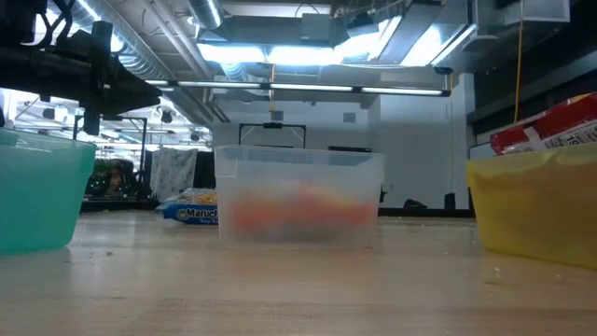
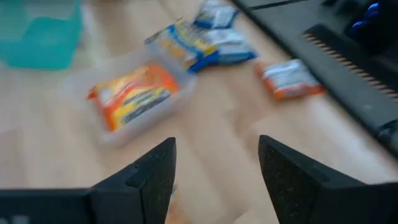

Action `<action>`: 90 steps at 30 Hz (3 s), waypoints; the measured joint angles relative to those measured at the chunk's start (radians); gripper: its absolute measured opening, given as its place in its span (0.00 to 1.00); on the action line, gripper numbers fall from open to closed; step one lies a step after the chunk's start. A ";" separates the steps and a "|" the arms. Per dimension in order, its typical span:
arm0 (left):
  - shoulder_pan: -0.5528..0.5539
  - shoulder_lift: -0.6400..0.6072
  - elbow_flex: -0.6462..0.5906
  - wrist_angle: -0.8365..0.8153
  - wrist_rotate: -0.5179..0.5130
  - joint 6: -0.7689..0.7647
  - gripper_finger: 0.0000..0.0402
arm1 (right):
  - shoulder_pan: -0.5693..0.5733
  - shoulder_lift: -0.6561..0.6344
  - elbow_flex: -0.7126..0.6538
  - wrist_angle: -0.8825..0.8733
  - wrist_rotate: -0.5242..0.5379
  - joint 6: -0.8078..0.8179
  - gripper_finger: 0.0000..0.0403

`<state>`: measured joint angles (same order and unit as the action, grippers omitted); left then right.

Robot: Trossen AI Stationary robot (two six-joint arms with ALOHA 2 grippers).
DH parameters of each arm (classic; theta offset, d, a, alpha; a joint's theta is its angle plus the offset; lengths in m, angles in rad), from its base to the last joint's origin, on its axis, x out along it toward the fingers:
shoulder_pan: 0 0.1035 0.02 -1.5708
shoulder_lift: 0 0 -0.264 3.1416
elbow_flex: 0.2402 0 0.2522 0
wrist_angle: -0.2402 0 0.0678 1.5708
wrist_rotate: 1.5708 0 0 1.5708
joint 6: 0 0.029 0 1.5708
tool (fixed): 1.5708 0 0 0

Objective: Sort Maruchan noodles
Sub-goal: Put the orange noodle pack into the transparent bin

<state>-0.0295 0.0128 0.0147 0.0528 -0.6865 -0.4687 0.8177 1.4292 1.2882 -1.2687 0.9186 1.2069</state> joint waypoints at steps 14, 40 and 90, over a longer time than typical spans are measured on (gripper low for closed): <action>0.000 0.000 0.000 0.000 0.007 -0.018 0.17 | -0.816 0.009 0.027 0.390 -0.495 -0.952 0.57; 0.000 0.000 0.000 0.000 0.060 0.011 0.17 | -1.300 0.495 -0.011 0.812 -0.789 -1.216 0.84; 0.001 0.000 0.000 0.000 0.045 0.025 0.17 | -1.032 0.538 0.398 0.418 -0.739 -1.184 0.00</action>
<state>-0.0285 0.0128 0.0147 0.0532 -0.6413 -0.4437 -0.2142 1.9675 1.6866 -0.8509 0.1794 0.0229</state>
